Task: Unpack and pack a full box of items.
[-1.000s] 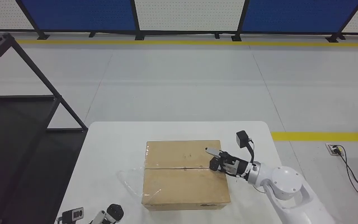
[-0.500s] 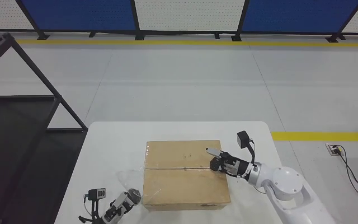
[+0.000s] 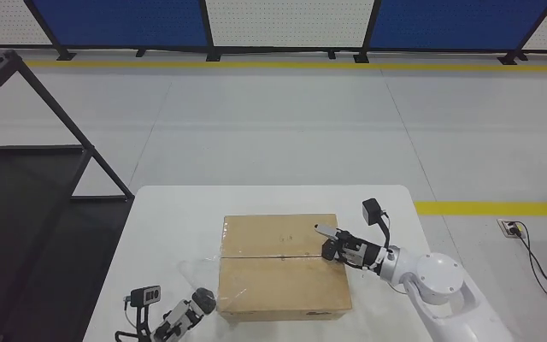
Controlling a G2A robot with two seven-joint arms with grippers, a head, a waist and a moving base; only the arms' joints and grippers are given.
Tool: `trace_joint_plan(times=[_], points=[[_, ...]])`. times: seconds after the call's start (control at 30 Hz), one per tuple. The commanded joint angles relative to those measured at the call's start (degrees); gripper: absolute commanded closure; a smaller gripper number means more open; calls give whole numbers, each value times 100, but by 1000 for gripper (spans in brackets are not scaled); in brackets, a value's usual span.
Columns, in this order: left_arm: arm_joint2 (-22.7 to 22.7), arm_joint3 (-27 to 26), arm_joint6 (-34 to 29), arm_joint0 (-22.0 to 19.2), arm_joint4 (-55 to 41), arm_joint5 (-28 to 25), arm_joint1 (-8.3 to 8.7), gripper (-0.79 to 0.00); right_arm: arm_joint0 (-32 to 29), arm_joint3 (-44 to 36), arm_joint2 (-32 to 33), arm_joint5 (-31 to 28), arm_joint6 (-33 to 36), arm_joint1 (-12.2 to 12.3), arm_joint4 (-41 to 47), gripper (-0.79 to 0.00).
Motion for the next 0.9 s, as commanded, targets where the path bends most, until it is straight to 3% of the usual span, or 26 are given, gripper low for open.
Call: trace_joint_plan(times=[0.0, 0.37, 0.87], points=[[27, -81, -31, 23, -44, -64, 0, -785, 11, 6, -3, 1, 11, 0, -6, -785], [27, -532, -331, 217, -251, -205, 37, -785, -19, 23, -9, -16, 1, 0, 14, -785], [-34, -727, -199, 214, -24, -107, 71, -785, -148, -73, 52, 13, 26, 23, -13, -785]])
